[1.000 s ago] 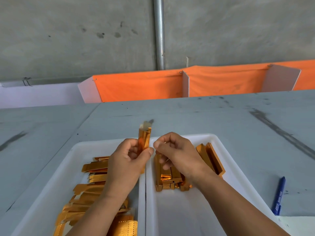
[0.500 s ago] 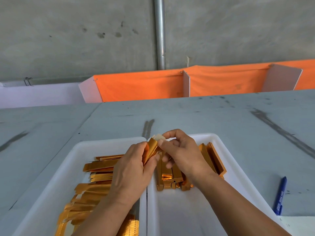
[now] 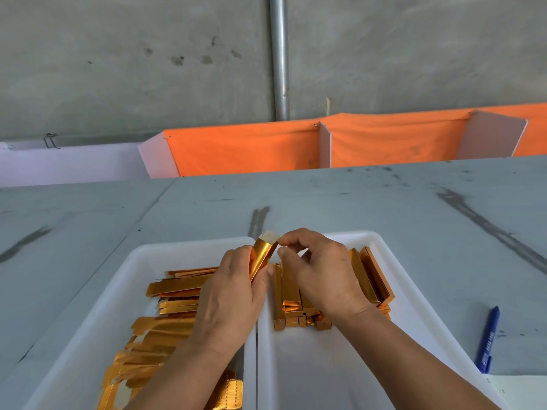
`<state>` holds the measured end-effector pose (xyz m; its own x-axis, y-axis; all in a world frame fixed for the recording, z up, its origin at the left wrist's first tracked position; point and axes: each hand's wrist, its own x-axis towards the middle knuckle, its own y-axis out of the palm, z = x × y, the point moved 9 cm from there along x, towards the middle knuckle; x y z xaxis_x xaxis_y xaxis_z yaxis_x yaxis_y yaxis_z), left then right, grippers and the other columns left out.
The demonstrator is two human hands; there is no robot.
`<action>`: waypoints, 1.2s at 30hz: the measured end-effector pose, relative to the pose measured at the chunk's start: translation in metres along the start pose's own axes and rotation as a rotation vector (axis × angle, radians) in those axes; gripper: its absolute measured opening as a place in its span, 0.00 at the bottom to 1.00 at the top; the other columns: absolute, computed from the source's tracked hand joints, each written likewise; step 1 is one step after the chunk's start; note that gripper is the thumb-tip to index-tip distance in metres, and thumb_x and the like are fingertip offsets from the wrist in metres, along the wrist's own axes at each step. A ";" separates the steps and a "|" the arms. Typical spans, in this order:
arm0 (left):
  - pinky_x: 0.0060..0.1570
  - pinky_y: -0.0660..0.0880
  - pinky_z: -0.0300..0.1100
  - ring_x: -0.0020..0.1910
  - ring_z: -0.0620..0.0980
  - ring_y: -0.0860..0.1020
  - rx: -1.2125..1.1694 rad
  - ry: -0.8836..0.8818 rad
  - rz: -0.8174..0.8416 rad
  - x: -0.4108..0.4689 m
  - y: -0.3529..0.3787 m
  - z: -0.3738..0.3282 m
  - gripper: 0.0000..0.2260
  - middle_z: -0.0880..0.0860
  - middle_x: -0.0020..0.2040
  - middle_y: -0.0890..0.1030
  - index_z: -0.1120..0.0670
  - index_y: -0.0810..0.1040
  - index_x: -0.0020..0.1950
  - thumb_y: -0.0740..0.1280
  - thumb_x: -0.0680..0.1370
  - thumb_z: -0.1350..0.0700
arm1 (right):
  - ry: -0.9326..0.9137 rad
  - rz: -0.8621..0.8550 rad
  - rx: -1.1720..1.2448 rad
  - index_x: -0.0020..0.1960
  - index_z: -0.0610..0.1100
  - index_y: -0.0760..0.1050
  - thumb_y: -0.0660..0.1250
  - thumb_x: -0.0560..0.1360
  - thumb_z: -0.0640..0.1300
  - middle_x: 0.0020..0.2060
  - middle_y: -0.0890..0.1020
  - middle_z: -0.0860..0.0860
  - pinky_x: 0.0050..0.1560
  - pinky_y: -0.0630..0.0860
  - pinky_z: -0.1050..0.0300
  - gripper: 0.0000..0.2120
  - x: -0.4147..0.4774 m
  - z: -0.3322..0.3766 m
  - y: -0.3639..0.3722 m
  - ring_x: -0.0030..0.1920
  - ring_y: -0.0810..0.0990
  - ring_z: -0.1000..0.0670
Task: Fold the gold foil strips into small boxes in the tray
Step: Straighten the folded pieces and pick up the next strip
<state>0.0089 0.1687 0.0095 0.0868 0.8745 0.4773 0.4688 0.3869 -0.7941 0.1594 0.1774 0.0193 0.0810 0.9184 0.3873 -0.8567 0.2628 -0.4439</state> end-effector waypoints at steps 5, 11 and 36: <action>0.33 0.67 0.28 0.38 0.43 0.73 0.025 0.055 -0.001 -0.001 0.000 -0.007 0.23 0.44 0.45 0.70 0.48 0.68 0.61 0.52 0.74 0.36 | -0.104 0.002 -0.190 0.53 0.55 0.78 0.67 0.79 0.48 0.44 0.79 0.59 0.41 0.75 0.67 0.05 0.000 0.007 0.004 0.40 0.77 0.60; 0.34 0.69 0.30 0.39 0.44 0.74 0.033 0.065 -0.002 -0.001 0.000 -0.006 0.21 0.44 0.46 0.70 0.49 0.69 0.61 0.54 0.75 0.37 | 0.021 0.128 0.006 0.52 0.57 0.78 0.66 0.79 0.45 0.36 0.79 0.58 0.31 0.71 0.70 0.07 -0.002 -0.002 0.013 0.33 0.77 0.61; 0.33 0.72 0.35 0.37 0.44 0.74 0.003 0.118 -0.021 -0.004 -0.004 -0.012 0.19 0.44 0.43 0.71 0.48 0.70 0.57 0.54 0.76 0.37 | 0.302 0.267 0.445 0.48 0.45 0.81 0.65 0.80 0.41 0.23 0.76 0.52 0.26 0.72 0.63 0.06 -0.006 -0.016 0.024 0.23 0.72 0.56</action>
<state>0.0175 0.1602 0.0157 0.1800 0.8253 0.5352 0.4695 0.4060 -0.7841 0.1462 0.1826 -0.0063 -0.0812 0.9962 0.0330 -0.9931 -0.0780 -0.0878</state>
